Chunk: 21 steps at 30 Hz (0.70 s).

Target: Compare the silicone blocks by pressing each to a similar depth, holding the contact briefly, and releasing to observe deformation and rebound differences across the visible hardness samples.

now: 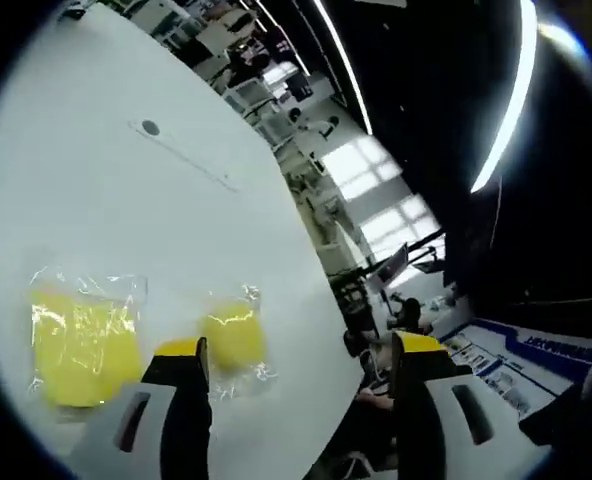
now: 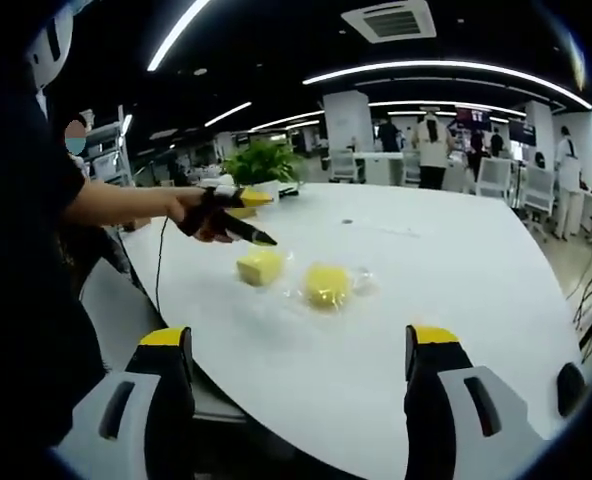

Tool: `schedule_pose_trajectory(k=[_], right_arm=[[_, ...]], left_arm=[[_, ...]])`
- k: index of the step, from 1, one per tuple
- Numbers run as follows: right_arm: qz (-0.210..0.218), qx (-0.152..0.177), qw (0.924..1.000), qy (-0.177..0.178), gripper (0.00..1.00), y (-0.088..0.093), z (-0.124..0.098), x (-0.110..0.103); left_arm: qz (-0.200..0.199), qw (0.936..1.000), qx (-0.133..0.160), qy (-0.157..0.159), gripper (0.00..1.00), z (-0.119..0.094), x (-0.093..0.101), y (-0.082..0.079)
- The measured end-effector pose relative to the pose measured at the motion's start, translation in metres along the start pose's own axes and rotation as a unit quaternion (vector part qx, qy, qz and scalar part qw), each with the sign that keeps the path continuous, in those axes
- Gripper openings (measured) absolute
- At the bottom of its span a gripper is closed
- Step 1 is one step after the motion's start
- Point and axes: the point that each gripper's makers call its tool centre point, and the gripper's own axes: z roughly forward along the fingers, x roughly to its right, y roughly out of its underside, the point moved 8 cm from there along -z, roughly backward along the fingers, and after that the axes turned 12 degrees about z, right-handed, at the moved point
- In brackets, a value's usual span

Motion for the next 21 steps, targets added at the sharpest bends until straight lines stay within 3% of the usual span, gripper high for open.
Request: schedule_pose_trajectory(k=[2,5,7,8,10,16,19,21], right_arm=[[0.000,0.002,1.0000,-0.002,0.81,-0.002,0.000,0.000],[-0.001,0.001,1.0000,0.002,0.81,-0.005,-0.001,0.006],[0.002,0.000,1.0000,0.003,0.81,-0.006,-0.001,0.009],[0.004,-0.004,1.0000,0.005,0.79,-0.006,-0.002,0.010],[0.003,0.001,0.9999,0.010,0.75,-0.008,-0.003,0.012],[0.020,0.017,0.9996,0.011,0.75,-0.012,-0.003,0.016],[0.015,0.018,0.9996,0.017,0.74,-0.012,-0.002,0.018],[0.017,0.021,0.9995,0.018,0.73,-0.012,-0.002,0.019]], left_arm=[[-0.018,0.9995,0.008,-0.026,0.73,0.011,-0.011,-0.002],[0.005,0.9979,-0.015,-0.063,0.72,0.024,-0.024,-0.001],[-0.004,0.9978,-0.020,-0.064,0.72,0.031,-0.026,0.003],[-0.039,0.9964,-0.018,-0.073,0.73,0.035,-0.026,0.004],[-0.049,0.9965,-0.005,-0.068,0.75,0.042,-0.026,0.003],[-0.074,0.9917,-0.044,-0.095,0.76,0.057,-0.037,0.011],[-0.106,0.9903,-0.041,-0.080,0.71,0.065,-0.039,0.011],[-0.113,0.9888,-0.045,-0.086,0.70,0.072,-0.044,0.012]])
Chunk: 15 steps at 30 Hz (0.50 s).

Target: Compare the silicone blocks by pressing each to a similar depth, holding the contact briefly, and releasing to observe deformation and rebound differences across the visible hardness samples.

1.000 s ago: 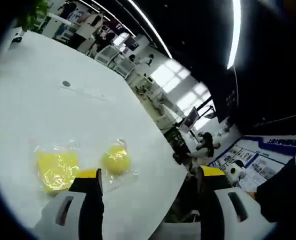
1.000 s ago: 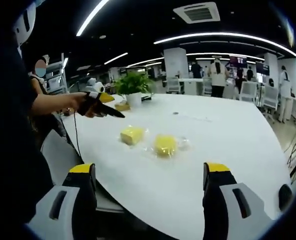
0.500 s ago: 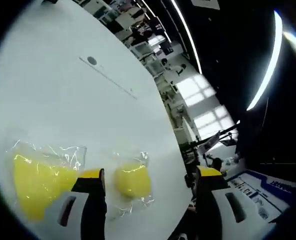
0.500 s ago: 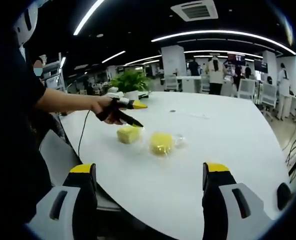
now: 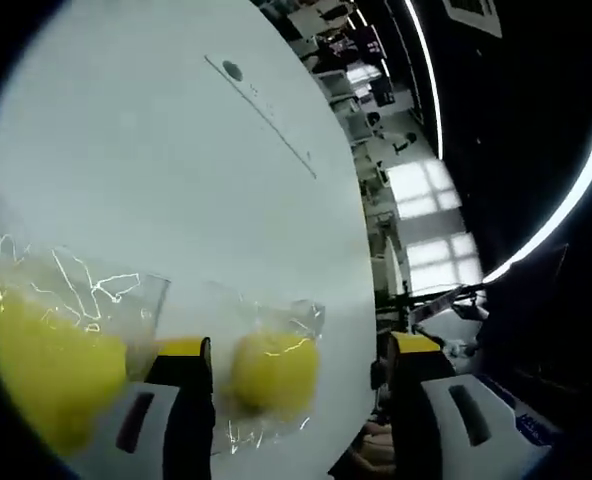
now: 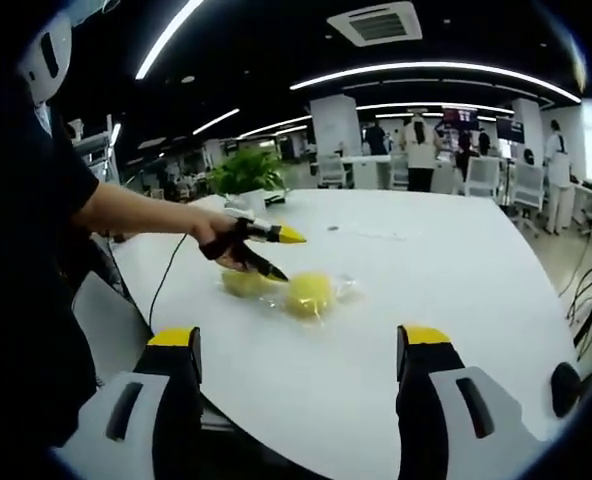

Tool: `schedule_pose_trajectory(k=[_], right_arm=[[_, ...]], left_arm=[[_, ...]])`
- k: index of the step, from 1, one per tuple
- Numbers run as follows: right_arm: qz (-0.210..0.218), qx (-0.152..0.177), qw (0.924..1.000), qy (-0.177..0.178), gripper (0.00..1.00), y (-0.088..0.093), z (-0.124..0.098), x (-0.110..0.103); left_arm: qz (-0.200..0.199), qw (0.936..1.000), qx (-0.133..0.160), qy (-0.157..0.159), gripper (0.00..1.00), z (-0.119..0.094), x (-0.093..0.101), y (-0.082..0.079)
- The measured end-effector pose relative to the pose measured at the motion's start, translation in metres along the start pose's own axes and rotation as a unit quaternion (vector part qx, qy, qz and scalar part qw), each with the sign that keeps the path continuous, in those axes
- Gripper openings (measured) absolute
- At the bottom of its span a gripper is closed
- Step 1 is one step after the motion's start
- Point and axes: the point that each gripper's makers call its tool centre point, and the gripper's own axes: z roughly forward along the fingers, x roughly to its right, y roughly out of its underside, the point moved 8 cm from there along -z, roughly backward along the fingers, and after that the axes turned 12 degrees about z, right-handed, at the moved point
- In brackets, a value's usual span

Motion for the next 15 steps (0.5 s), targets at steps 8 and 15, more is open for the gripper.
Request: schedule_pose_trajectory(k=[8,15], right_arm=[[0.013,0.002,0.9999,-0.006,0.71,0.002,0.000,0.005],[0.023,-0.003,0.9997,-0.002,0.67,0.007,0.002,0.014]], left_arm=[[-0.021,0.9993,-0.032,0.002,0.45,0.027,-0.008,0.002],[-0.028,0.9991,-0.032,0.004,0.31,0.035,-0.012,0.003]])
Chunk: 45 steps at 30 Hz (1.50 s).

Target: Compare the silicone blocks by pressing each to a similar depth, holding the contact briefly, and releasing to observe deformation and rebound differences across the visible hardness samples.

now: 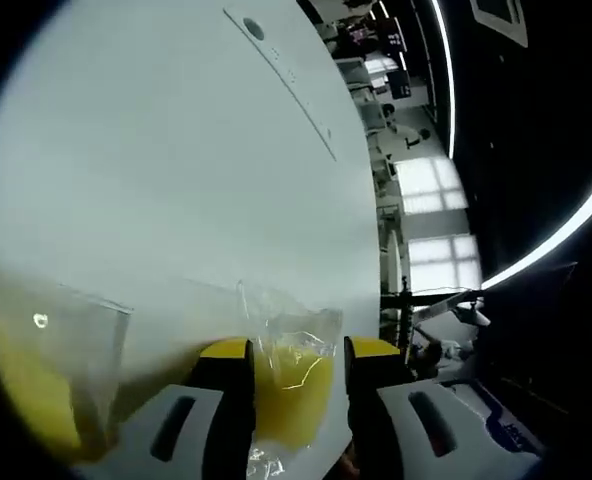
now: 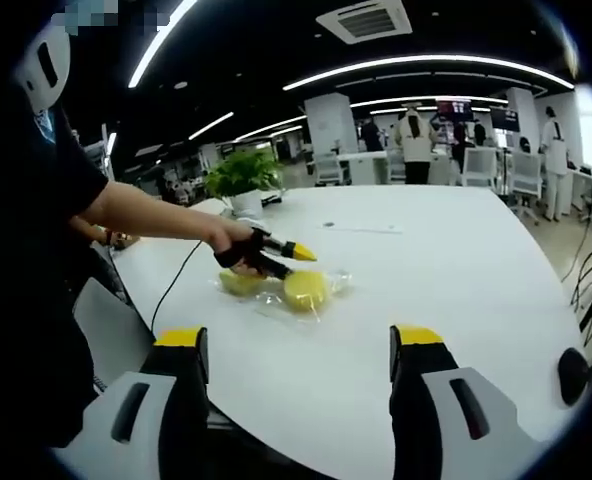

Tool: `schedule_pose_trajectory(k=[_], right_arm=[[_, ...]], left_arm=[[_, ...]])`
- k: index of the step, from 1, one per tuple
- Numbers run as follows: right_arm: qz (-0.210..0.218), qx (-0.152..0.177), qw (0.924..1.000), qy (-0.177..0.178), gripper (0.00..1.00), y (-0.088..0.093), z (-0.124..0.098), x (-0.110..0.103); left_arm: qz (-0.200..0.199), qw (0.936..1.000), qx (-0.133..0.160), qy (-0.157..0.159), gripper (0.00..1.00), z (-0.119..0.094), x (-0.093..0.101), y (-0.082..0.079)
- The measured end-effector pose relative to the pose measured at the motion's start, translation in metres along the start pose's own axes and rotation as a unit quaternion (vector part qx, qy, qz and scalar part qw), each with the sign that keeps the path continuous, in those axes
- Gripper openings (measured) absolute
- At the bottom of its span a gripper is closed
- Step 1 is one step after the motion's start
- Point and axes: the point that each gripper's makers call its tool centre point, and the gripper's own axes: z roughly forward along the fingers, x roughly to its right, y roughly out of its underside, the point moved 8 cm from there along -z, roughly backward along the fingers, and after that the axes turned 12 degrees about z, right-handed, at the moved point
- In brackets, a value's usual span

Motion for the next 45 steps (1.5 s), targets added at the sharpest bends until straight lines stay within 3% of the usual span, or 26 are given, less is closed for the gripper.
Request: schedule_pose_trajectory(k=[5,11,20,22,24,28,33,34,35,36,37,43,45], right_arm=[[0.005,-0.006,0.9999,-0.007,0.63,0.001,0.005,0.002],[0.003,-0.008,0.9999,-0.012,0.62,-0.002,0.010,0.003],[0.001,-0.009,0.9999,-0.014,0.59,-0.003,0.011,-0.001],[0.002,-0.011,0.9998,-0.015,0.59,-0.002,0.010,-0.002],[0.000,-0.014,0.9998,-0.014,0.59,-0.002,0.009,-0.001],[-0.003,-0.017,0.9997,-0.014,0.58,-0.001,0.007,-0.002],[-0.009,-0.012,0.9997,-0.018,0.57,-0.005,0.006,-0.004],[-0.008,-0.010,0.9997,-0.020,0.57,-0.006,0.006,-0.005],[-0.008,-0.008,0.9997,-0.022,0.57,-0.007,0.006,-0.006],[-0.008,-0.006,0.9997,-0.023,0.57,-0.007,0.006,-0.006],[-0.008,-0.004,0.9996,-0.025,0.57,-0.008,0.006,-0.008],[-0.015,-0.002,0.9992,-0.038,0.57,-0.006,0.002,-0.019],[-0.018,-0.001,0.9990,-0.041,0.57,-0.005,0.000,-0.023]], left_arm=[[-0.015,0.9999,0.006,0.004,0.19,0.001,-0.010,0.001],[0.004,0.9994,0.033,-0.004,0.08,0.005,-0.011,-0.002],[0.022,0.9991,0.035,0.010,0.00,0.003,-0.011,-0.001],[0.044,0.9984,0.031,0.018,0.00,0.001,-0.009,-0.001],[0.078,0.9955,0.036,0.039,0.00,-0.001,-0.005,0.000],[0.085,0.9927,0.050,0.069,0.00,-0.008,0.006,0.004],[0.156,0.9788,0.053,0.122,0.00,-0.029,0.037,0.013],[0.170,0.9756,0.054,0.127,0.00,-0.036,0.042,0.017],[0.154,0.9787,0.055,0.124,0.00,-0.040,0.044,0.021],[0.153,0.9778,0.060,0.131,0.00,-0.045,0.047,0.026],[0.171,0.9724,0.067,0.143,0.00,-0.050,0.050,0.029],[0.190,0.9661,0.079,0.156,0.00,-0.088,0.058,0.047],[0.210,0.9610,0.087,0.158,0.00,-0.104,0.063,0.047]])
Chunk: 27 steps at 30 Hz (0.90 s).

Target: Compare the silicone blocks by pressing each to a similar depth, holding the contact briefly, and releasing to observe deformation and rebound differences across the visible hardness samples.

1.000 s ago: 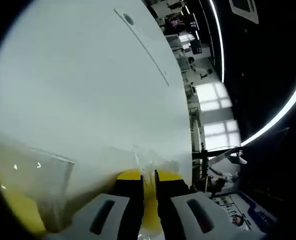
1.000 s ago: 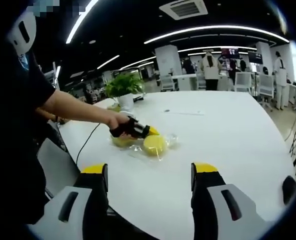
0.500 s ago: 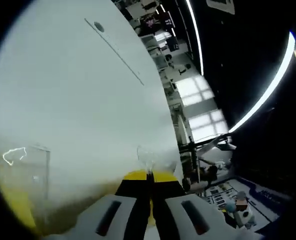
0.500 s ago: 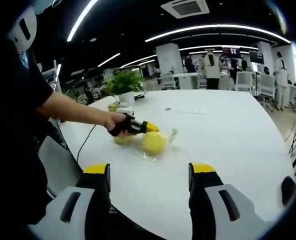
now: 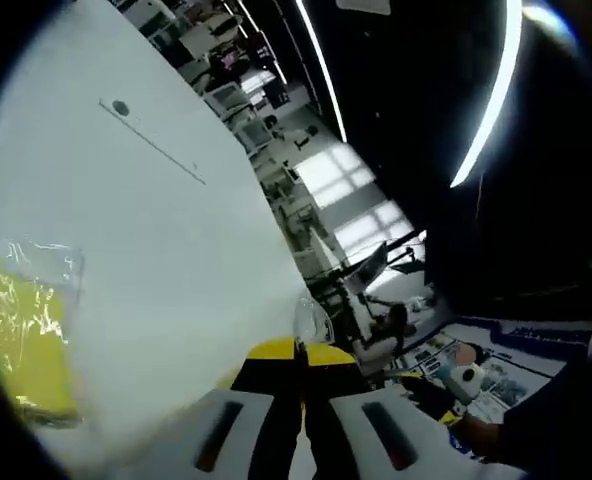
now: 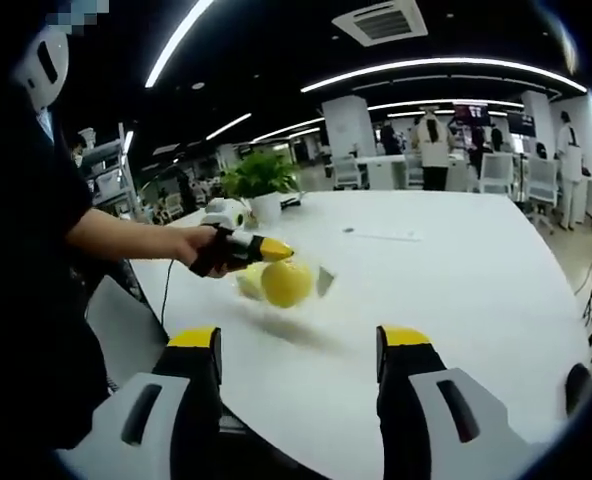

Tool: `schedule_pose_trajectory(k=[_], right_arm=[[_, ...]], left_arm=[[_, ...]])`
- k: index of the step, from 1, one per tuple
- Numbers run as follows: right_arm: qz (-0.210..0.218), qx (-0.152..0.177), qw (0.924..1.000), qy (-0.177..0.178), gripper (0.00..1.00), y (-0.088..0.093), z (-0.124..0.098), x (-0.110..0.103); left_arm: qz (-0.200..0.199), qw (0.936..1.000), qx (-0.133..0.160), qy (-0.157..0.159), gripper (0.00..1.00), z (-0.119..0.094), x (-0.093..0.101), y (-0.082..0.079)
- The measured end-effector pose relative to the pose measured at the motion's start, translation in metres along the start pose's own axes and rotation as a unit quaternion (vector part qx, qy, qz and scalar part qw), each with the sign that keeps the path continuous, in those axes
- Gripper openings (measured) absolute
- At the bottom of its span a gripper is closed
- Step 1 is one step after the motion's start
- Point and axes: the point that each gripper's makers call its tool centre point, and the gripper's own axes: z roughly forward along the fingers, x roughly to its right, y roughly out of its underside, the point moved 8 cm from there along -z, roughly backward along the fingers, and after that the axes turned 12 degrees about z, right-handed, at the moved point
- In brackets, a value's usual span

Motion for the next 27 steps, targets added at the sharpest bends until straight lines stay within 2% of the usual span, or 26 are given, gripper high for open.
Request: schedule_pose_trajectory(k=[5,8,10,13,15,21,25,27], right_arm=[[0.001,0.005,0.9999,-0.013,0.57,0.002,-0.003,-0.010],[0.000,-0.001,0.9998,-0.021,0.56,0.004,-0.002,-0.016],[-0.009,-0.007,0.9995,-0.028,0.56,0.004,-0.001,-0.023],[-0.014,-0.001,0.9990,-0.042,0.55,0.003,0.002,-0.031],[-0.011,0.000,0.9987,-0.050,0.54,0.005,0.007,-0.034],[-0.015,-0.006,0.9963,-0.085,0.57,0.007,0.023,-0.049],[-0.016,0.004,0.9939,-0.109,0.60,-0.002,0.031,-0.057],[-0.015,0.029,0.9906,-0.133,0.63,-0.014,0.038,-0.063]], left_arm=[[0.051,0.9984,0.020,0.015,0.00,-0.029,0.029,-0.023],[0.092,0.9949,0.037,0.019,0.00,-0.046,0.049,-0.040],[0.097,0.9935,0.056,0.021,0.00,-0.059,0.065,-0.053],[0.099,0.9928,0.063,0.023,0.00,-0.072,0.079,-0.064],[0.110,0.9915,0.063,0.028,0.00,-0.078,0.088,-0.068],[0.100,0.9919,0.069,0.037,0.00,-0.088,0.108,-0.075],[0.095,0.9907,0.079,0.057,0.00,-0.088,0.126,-0.082],[0.097,0.9892,0.083,0.071,0.00,-0.087,0.135,-0.086]])
